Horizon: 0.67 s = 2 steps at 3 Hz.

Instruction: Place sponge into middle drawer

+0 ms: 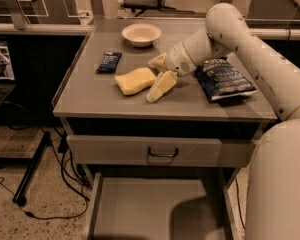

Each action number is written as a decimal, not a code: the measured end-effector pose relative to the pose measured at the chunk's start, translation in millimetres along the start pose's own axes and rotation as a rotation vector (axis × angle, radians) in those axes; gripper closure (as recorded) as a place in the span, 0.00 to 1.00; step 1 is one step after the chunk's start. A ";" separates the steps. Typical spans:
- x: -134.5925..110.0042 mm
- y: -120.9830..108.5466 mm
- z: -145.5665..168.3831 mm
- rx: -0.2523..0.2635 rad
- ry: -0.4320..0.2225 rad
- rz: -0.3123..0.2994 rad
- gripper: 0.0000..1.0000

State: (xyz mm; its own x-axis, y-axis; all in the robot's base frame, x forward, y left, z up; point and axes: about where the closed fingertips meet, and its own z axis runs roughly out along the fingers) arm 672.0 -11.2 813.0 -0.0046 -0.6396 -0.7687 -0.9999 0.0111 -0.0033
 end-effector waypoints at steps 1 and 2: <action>0.0 0.0 0.0 0.000 0.000 0.000 0.60; -7.8 -0.1 -6.8 0.000 0.000 0.000 0.91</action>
Offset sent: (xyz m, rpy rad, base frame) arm 0.0024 0.0056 0.0280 -0.0026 -0.0555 0.0164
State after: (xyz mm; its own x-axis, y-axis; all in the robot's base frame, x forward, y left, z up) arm 672.1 -11.4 823.3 -0.0044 -0.6396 -0.7687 -0.9999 0.0111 -0.0035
